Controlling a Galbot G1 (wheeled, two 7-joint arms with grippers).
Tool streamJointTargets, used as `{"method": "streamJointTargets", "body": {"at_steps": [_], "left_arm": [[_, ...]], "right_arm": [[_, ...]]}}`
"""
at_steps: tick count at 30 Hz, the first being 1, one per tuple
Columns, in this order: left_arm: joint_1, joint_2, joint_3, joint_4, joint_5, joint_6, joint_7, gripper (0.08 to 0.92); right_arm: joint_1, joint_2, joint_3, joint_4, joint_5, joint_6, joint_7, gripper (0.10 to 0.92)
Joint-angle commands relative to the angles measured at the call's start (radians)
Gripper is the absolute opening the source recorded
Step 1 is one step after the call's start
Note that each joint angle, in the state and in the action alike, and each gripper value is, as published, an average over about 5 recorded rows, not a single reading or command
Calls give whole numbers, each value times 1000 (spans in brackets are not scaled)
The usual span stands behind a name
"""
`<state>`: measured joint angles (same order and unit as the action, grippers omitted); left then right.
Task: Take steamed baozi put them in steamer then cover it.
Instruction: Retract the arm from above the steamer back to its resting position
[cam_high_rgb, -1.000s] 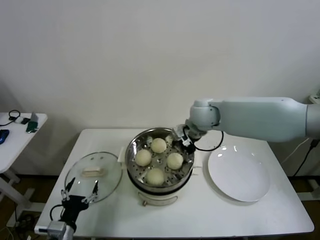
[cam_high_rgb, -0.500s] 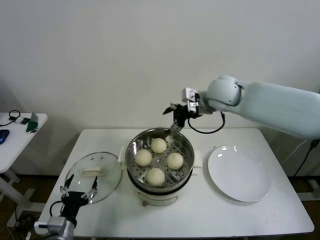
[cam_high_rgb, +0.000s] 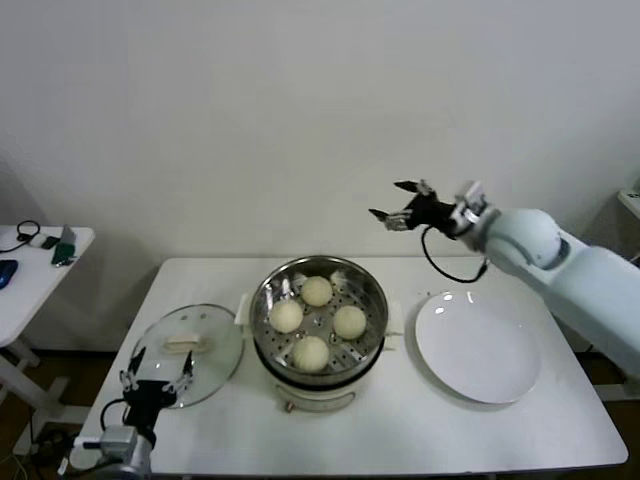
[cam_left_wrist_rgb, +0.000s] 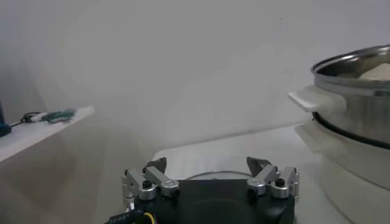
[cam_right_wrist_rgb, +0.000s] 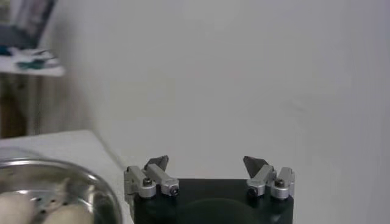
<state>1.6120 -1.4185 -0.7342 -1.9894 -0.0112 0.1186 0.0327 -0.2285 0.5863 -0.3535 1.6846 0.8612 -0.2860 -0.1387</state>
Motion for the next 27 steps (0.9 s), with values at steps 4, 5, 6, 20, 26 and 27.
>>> {"method": "streamJointTargets", "body": {"at_steps": [4,5,6,20,26,27], "left_arm": [[-17,32,10,12,9,1,-67,823],[-17,36,11,11,16,-1,-67,823],[-18,40,11,12,27,-4,-66,823],[-8,144,2,11,287,-65,-77,823],[3,217,-2,71,757,-152,-261,823],[4,218,1,90,826,-158,-294,823]], "right_arm": [[-1004,120,963,114,-217,191,46,823],[-1040,150,989,121,-229,207,38,823],[-1070,179,1008,129,-234,221,34,823],[-1351,581,1090,228,-409,421,24,823],[-1424,694,1060,221,-445,461,22,823],[-1435,705,1053,217,-450,468,21,823]]}}
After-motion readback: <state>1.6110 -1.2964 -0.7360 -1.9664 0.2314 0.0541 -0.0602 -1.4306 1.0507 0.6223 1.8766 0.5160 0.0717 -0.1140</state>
